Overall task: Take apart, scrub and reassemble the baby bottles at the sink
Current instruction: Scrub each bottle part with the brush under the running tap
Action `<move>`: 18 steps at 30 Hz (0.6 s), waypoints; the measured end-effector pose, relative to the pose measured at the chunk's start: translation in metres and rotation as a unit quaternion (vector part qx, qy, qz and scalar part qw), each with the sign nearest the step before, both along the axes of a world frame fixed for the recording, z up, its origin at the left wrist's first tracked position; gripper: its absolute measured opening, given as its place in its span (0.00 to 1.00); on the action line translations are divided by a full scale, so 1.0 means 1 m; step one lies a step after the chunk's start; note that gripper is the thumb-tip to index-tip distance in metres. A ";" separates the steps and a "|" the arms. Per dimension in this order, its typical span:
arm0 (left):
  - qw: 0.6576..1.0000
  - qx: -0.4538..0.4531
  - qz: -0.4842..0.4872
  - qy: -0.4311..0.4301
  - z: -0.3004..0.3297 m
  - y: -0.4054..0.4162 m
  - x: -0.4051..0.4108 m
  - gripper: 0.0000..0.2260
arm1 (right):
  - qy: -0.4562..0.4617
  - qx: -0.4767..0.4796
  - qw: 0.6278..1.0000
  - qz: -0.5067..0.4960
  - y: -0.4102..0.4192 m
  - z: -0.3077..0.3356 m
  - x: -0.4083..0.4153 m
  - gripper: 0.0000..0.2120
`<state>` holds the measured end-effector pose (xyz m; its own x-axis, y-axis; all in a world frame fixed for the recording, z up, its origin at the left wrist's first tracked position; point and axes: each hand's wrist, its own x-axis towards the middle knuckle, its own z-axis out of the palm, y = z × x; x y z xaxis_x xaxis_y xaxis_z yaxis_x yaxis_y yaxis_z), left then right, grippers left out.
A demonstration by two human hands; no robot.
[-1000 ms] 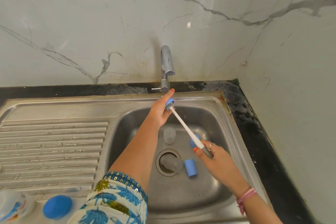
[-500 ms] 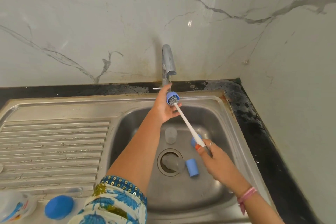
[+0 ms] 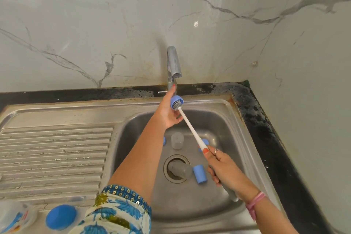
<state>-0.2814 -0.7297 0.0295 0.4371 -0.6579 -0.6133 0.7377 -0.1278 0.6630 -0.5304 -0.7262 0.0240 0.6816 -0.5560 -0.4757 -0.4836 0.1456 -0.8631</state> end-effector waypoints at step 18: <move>0.992 0.118 -0.020 -0.051 -0.009 0.007 -0.001 0.23 | 0.054 -0.250 0.962 0.101 0.003 -0.012 -0.007 0.10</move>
